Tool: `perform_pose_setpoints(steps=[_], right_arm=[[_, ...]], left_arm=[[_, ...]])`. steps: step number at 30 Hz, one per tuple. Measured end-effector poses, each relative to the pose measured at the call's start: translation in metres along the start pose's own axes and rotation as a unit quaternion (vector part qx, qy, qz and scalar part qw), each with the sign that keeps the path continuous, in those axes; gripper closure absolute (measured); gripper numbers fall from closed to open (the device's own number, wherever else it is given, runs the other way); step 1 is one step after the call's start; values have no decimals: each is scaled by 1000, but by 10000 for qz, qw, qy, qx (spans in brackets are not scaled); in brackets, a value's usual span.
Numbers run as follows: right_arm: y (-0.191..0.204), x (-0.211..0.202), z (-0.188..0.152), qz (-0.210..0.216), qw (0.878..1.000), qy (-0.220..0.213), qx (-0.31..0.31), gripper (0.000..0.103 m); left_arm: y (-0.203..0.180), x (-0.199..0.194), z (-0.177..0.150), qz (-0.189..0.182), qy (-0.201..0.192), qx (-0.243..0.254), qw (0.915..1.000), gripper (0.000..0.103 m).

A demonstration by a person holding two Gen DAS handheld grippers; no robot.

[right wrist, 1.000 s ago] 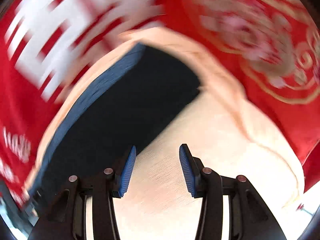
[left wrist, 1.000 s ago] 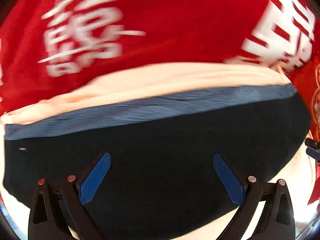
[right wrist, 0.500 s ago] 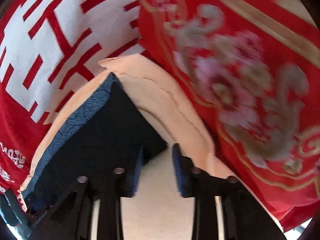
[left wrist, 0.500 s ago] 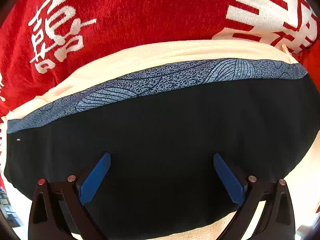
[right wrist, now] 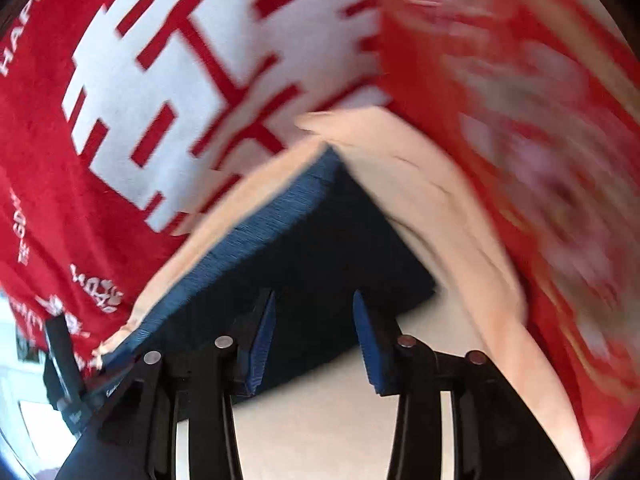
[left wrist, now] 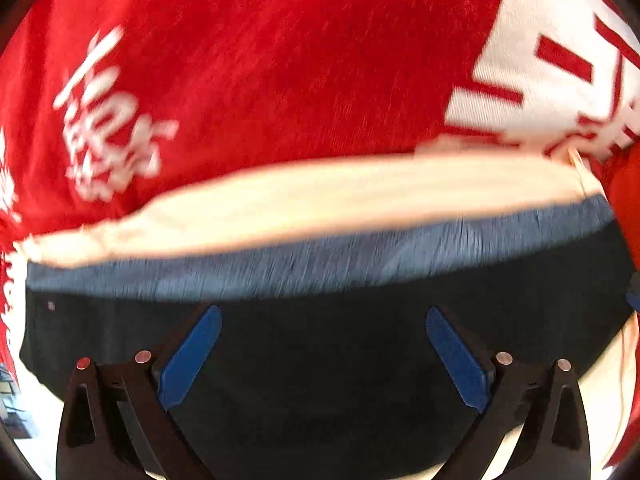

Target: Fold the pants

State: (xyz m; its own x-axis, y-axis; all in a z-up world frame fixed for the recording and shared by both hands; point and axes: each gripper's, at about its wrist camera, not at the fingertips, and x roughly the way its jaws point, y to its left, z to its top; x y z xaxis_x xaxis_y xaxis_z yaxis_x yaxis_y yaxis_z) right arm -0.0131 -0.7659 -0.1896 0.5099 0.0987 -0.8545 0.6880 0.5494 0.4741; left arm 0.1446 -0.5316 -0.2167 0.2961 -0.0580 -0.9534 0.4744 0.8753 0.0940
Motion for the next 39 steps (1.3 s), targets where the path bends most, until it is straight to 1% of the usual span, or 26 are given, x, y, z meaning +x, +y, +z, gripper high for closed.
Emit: perform_pose_setpoints(steps=[1, 3, 5, 6, 7, 8, 9, 10, 11, 12, 13, 15, 17, 20, 21, 24, 27, 28, 30, 31, 34, 37, 38, 39], right_arm=[[8, 11, 11, 117, 9998, 71, -116, 60], [20, 33, 29, 159, 9992, 143, -338, 60], [26, 57, 42, 109, 9985, 274, -456, 60], [26, 68, 47, 44, 9981, 359, -492, 60], [24, 77, 53, -40, 9978, 358, -549, 64], [22, 78, 59, -181, 9978, 232, -600, 71], [19, 76, 66, -485, 9969, 59, -623, 74], [16, 71, 71, -687, 9959, -101, -586, 75], [12, 66, 77, -780, 9956, -216, -474, 74], [10, 61, 80, -912, 9946, -253, -414, 71], [10, 53, 81, -967, 9941, -310, -384, 71], [8, 38, 74, -707, 9964, -321, -337, 70], [5, 22, 56, -416, 9986, -206, -246, 68], [-10, 5, 14, 19, 9998, 51, 213, 67], [-17, 2, -6, 138, 9988, 132, 443, 67], [-37, 0, -43, 342, 9949, 153, 940, 67], [-56, 9, -64, 493, 9905, 39, 1284, 67], [-62, 13, -68, 589, 9883, 20, 1410, 67], [-70, 19, -69, 833, 9841, -98, 1568, 67], [-69, 14, -68, 903, 9833, -176, 1571, 67], [-75, 22, -58, 1053, 9797, -403, 1656, 67], [-78, 34, -48, 1239, 9708, -679, 1937, 66], [-76, 37, -45, 1239, 9708, -703, 1931, 66], [-74, 38, -43, 1239, 9710, -716, 1915, 63]], left_arm=[[-5, 6, 8, 35, -3, -28, 10000, 0], [-11, 18, 16, 92, 38, -74, 9999, 0], [-13, 34, 16, 169, 234, -113, 9995, 0], [-13, 39, 12, 110, 219, -218, 9995, 0], [-11, 38, 9, 33, 109, -327, 9994, 0], [-10, 38, 6, -12, 77, -371, 9993, 0], [-7, 38, 4, -42, 48, -392, 9992, 0], [-7, 37, 3, -39, 20, -389, 9992, 0], [-7, 36, 1, -23, 8, -372, 9993, 0], [-9, 36, 0, 4, 6, -339, 9994, 0], [-10, 35, 0, 14, 8, -317, 9995, 0], [-12, 34, 0, 4, 7, -301, 9995, 0], [-11, 35, 1, -55, 13, -317, 9995, 0], [-12, 37, 2, -119, 63, -311, 9994, 0], [-12, 37, 2, -135, 70, -278, 9995, 0], [-13, 36, 4, -118, 37, -94, 9999, 0], [-10, 32, 12, 5, 77, 116, 9999, 0], [-12, 26, 13, -2, 110, 150, 9998, 0], [-15, 12, 9, -229, 131, 107, 9996, 0], [-16, 5, 6, -300, 119, 83, 9994, 0], [-22, -11, -9, -432, 114, 44, 9990, 0], [-33, -5, -23, -395, 349, 41, 9986, 0], [-35, -3, -26, -371, 440, -10, 9983, 0], [-34, -3, -27, -390, 471, -54, 9981, 2]])
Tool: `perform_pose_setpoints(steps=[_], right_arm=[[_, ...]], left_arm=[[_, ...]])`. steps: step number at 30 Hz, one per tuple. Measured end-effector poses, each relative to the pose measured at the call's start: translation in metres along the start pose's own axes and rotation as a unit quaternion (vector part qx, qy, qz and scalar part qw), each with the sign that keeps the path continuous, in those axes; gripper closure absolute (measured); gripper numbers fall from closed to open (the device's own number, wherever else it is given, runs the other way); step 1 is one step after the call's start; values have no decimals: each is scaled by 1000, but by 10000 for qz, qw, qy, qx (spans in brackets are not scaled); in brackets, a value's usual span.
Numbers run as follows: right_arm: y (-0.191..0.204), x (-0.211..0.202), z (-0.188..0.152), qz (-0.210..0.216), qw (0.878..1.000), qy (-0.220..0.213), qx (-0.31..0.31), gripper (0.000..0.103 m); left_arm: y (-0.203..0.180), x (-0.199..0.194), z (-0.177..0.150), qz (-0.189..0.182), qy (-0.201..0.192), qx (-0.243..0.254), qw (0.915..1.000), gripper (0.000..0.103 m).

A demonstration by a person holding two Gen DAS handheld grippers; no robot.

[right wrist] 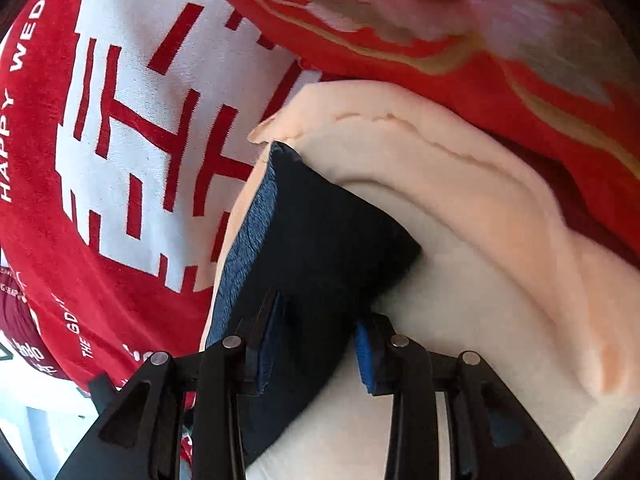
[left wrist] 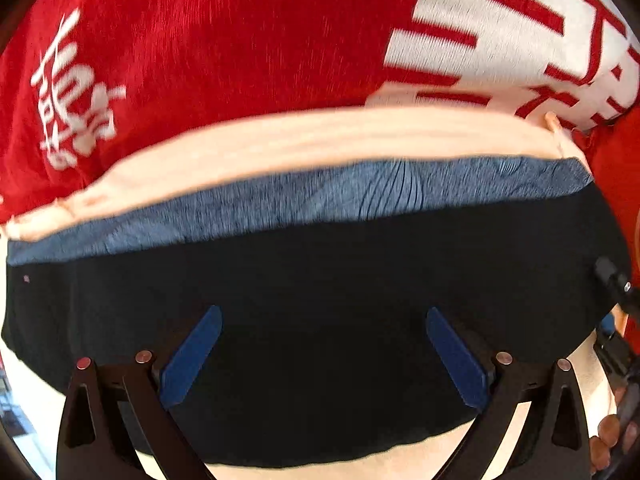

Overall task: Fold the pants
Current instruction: 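Grasp the black pant cuff corner with the right gripper and lift it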

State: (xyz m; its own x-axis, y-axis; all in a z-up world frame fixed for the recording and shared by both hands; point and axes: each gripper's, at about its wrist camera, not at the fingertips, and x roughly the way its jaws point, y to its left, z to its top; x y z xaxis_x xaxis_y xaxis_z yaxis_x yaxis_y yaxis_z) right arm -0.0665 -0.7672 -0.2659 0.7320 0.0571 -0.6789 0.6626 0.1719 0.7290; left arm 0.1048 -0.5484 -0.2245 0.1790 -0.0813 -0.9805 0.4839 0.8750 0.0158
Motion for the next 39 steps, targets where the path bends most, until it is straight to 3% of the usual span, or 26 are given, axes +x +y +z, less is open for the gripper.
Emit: perform_pose_setpoints(steps=[2, 4, 5, 6, 10, 11, 13, 21, 26, 30, 35, 38, 39], right_arm=[[5, 2, 1, 98, 9999, 71, 15, 63], [8, 7, 5, 135, 9995, 298, -4, 68], [8, 8, 7, 108, 9992, 377, -20, 83], [9, 8, 9, 70, 9989, 462, -36, 88], [37, -4, 8, 62, 9965, 489, -668, 89], [47, -6, 6, 21, 9949, 483, -887, 89], [70, -11, 1, -70, 9898, 435, -1351, 89], [155, -14, -34, -176, 9607, 321, -2752, 89], [199, -11, -71, -291, 9330, 377, -3566, 89], [230, -6, -107, -424, 9114, 470, -4067, 89], [265, 21, -168, -656, 8787, 738, -4670, 89], [278, 60, -221, -971, 8525, 981, -5042, 88], [278, 82, -247, -1167, 8378, 1097, -5219, 87]], left_arm=[[1, -8, -2, 63, -45, -26, 10000, 18], [10, -16, -4, 155, -153, 30, 9998, 18], [9, -20, -5, 186, -216, 55, 9996, 18], [11, -19, -3, 154, -238, 110, 9995, 18], [-9, 3, -17, -3, -61, 521, 9986, 18], [-7, 3, -23, -45, -308, 410, 9987, 18], [-4, 2, -25, -105, -378, 295, 9988, 18], [14, 6, -20, -238, -439, 426, 9978, 18], [20, 5, -24, -484, -479, 537, 9962, 19], [77, -24, -31, -464, -599, 217, 9969, 19], [199, -42, -52, -50, -613, -233, 9978, 19], [259, -37, -61, 293, -561, -353, 9974, 19], [283, -31, -63, 441, -492, -408, 9970, 19]])
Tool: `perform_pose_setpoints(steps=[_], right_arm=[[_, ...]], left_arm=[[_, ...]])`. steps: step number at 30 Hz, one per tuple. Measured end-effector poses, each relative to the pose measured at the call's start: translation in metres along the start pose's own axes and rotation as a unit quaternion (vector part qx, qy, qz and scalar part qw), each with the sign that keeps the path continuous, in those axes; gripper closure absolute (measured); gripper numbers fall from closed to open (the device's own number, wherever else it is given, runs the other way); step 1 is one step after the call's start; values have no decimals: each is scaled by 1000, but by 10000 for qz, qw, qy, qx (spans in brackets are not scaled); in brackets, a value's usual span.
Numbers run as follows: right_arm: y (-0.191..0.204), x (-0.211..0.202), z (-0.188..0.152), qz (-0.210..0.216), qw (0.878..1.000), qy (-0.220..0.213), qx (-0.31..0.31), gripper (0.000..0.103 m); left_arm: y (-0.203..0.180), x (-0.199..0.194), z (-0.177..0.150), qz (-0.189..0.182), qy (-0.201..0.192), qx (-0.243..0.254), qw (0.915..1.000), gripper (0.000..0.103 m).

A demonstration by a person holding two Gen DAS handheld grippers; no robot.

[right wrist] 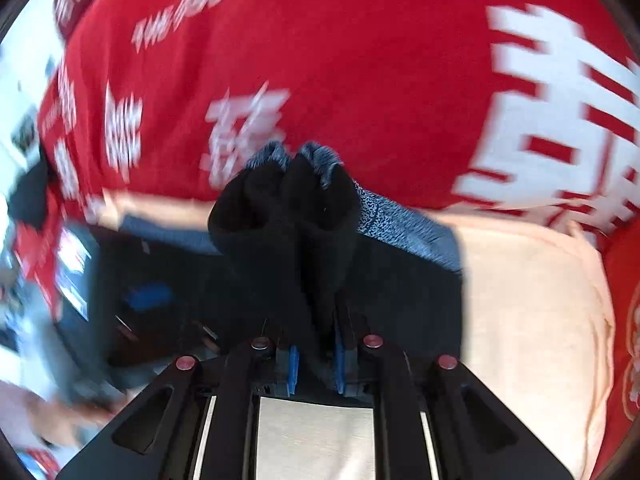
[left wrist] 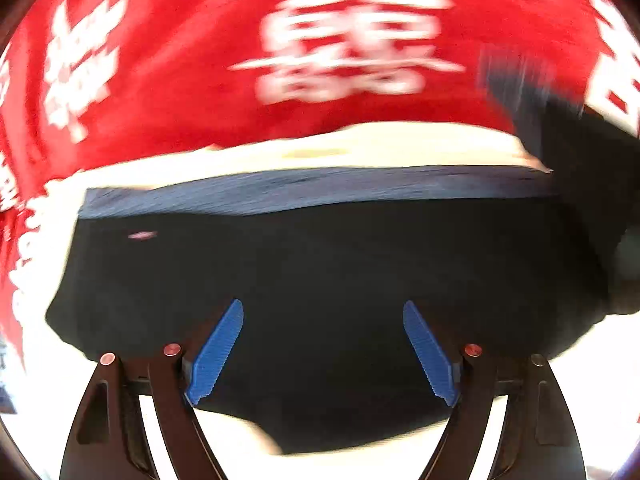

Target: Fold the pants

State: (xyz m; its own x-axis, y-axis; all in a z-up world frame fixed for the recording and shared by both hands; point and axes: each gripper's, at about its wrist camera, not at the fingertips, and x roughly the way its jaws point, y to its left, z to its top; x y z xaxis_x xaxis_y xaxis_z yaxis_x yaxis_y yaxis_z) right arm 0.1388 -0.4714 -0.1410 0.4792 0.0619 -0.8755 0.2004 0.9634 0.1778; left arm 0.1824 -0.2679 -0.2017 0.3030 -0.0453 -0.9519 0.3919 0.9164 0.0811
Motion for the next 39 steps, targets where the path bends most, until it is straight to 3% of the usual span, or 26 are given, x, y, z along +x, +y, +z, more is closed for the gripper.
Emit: perform_pose_setpoints(steps=[2, 4, 6, 7, 9, 10, 12, 14, 15, 19, 22, 24, 27, 30, 34, 36, 37, 39], right_arm=[[33, 37, -12, -324, 9984, 307, -337, 81], [72, 82, -30, -1059, 9867, 777, -954, 78], [93, 91, -41, -1656, 9731, 825, -1375, 76], [98, 82, -44, -1716, 9728, 752, -1363, 73], [91, 62, -43, -1277, 9854, 711, -879, 59], [76, 48, -42, -797, 9938, 713, -296, 57], [48, 31, -41, -103, 9949, 689, 723, 56], [19, 22, -45, 570, 9823, 679, 1649, 56], [3, 21, -50, 948, 9685, 715, 2187, 56], [-4, 25, -64, 1683, 9378, 855, 2914, 56], [-1, 30, -73, 1716, 9313, 1071, 3029, 56], [-4, 36, -73, 1961, 9119, 972, 3471, 56], [-15, 51, -73, 2451, 8707, 591, 4223, 56], [-17, 66, -72, 2506, 8611, 622, 4380, 56], [-24, 87, -92, 2604, 8241, 806, 4966, 56], [-29, 88, -94, 2627, 8134, 689, 5144, 58], [-32, 89, -90, 2596, 8146, 650, 5146, 61], [-35, 86, -81, 2510, 8240, 593, 5045, 97]], left_arm=[[32, 12, -2, 295, 63, -46, 9995, 19], [50, 23, -3, 379, 100, -130, 9991, 19], [65, 36, -13, 259, 181, -275, 9991, 19], [67, 38, -15, 183, 220, -300, 9991, 19], [63, 50, -18, 21, 326, -213, 9992, 19], [57, 57, -21, -40, 424, -103, 9990, 19], [48, 66, -28, 191, 346, 70, 9992, 16], [45, 66, -32, 314, 168, 125, 9993, 16], [47, 66, -33, 274, 160, 102, 9994, 16], [50, 66, -33, 184, 161, 180, 9995, 15], [58, 70, -31, 197, 125, 208, 9995, 15], [53, 72, -30, 211, 112, 198, 9995, 15], [54, 72, -30, 226, 127, 188, 9995, 15], [52, 72, -29, 223, 147, 192, 9995, 15], [49, 71, -30, 242, 141, 197, 9994, 15], [49, 71, -30, 240, 134, 205, 9994, 15], [49, 71, -29, 239, 138, 212, 9994, 15], [49, 70, -28, 229, 168, 207, 9994, 15]])
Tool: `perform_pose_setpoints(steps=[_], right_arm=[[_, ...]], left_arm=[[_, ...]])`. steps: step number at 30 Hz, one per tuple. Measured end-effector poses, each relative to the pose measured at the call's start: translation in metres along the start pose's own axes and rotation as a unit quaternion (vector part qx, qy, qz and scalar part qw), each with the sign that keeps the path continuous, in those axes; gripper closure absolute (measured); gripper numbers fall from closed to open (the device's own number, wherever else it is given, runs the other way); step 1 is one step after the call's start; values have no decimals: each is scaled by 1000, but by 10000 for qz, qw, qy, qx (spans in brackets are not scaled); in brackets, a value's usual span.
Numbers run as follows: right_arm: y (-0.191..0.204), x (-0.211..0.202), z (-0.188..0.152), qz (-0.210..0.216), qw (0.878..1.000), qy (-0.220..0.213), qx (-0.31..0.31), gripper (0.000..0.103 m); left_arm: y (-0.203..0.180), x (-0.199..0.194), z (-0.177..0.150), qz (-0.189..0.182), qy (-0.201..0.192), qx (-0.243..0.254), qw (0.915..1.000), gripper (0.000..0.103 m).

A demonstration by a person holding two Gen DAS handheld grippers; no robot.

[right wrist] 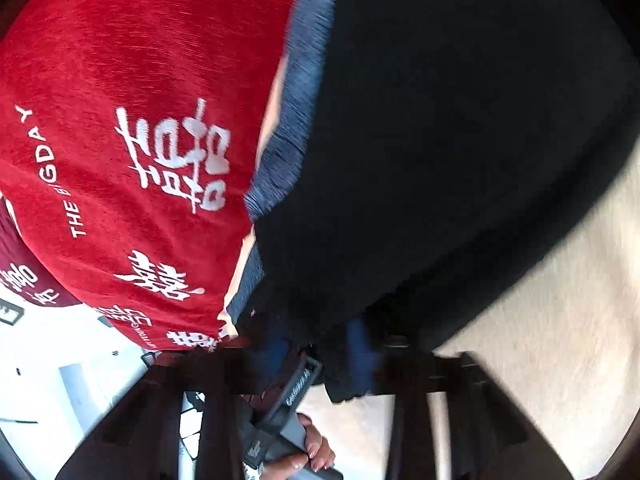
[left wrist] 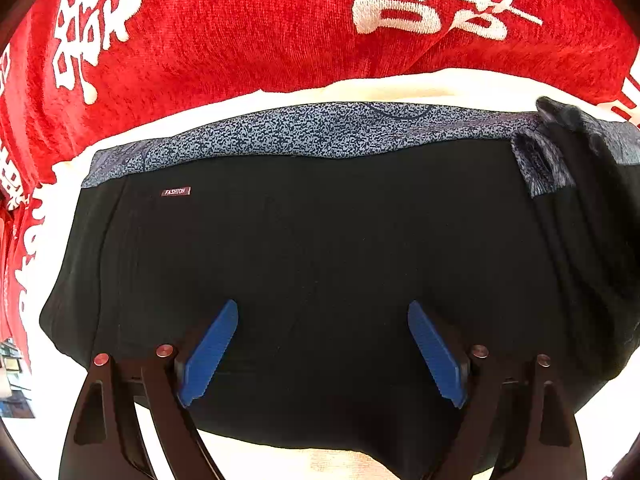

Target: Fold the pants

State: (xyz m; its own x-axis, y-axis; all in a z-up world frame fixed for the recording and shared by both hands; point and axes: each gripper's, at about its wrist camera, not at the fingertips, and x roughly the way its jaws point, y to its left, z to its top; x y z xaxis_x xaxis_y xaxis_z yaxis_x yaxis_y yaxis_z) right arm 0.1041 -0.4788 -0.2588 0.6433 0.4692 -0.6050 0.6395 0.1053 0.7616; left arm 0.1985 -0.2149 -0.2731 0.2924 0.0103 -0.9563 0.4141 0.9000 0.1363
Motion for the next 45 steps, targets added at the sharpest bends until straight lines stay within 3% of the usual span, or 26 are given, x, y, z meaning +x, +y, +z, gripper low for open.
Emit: perform_pose_setpoints(steps=[5, 8, 10, 12, 13, 15, 17, 19, 21, 24, 28, 29, 30, 31, 34, 36, 40, 42, 45], right_arm=[[32, -20, -5, -204, 9954, 198, -918, 97], [30, -11, -24, -903, 9827, 596, -1503, 97], [16, 4, -26, -1156, 9779, 778, -1556, 93], [12, 7, -23, -1088, 9790, 738, -1556, 91], [15, 6, -23, -1074, 9783, 760, -1601, 89], [24, 1, -28, -1128, 9718, 923, -1856, 63], [32, -5, -37, -1157, 9658, 1021, -2085, 54], [35, -18, -46, -1240, 9620, 916, -2252, 54], [21, -31, -45, -1150, 9711, 784, -1937, 54], [-9, -35, -34, -857, 9870, 708, -1157, 54], [-35, -34, -20, -143, 9979, 478, -420, 54], [-37, -30, -19, -25, 9987, 427, -270, 62], [-42, -32, -18, 35, 9992, 378, -152, 87], [-42, -31, -18, 44, 9991, 403, -103, 92], [-26, -29, -21, -14, 9981, 413, -463, 92], [-16, -17, -22, -240, 9963, 542, -618, 90], [-2, -5, -28, -767, 9822, 1349, -1062, 83], [21, -33, -30, -942, 9705, 1147, -1902, 82], [45, -74, -4, -1302, 9538, 446, -2669, 82]], left_arm=[[10, -14, 11, -250, 203, -234, 9992, 15], [9, -31, 19, -324, 15, -185, 9993, 15], [4, -38, 25, -342, -25, -105, 9994, 15], [0, -44, 33, -465, -43, -108, 9989, 15], [-1, -45, 36, -526, -55, -136, 9985, 15], [-8, -45, 44, -665, -17, -205, 9976, 15], [-15, -42, 51, -718, 75, -266, 9970, 15], [-21, -39, 57, -922, 183, -392, 9948, 15], [-28, -32, 60, -1173, 361, -452, 9914, 15], [-44, -20, 61, -1502, 636, -296, 9862, 15], [-51, -14, 61, -1481, 612, -165, 9869, 15], [-51, -14, 61, -1462, 630, -191, 9871, 15], [-52, -14, 62, -1424, 637, -198, 9876, 15], [-53, -18, 64, -1356, 603, -172, 9888, 15], [-52, -33, 69, -1078, 240, 32, 9939, 15], [-50, -32, 70, -836, 234, 155, 9961, 15], [-39, -47, 68, -966, 175, 139, 9951, 15], [-39, -61, 70, -1023, 19, 301, 9943, 15], [-60, -70, 81, -1208, -24, 403, 9919, 15]])
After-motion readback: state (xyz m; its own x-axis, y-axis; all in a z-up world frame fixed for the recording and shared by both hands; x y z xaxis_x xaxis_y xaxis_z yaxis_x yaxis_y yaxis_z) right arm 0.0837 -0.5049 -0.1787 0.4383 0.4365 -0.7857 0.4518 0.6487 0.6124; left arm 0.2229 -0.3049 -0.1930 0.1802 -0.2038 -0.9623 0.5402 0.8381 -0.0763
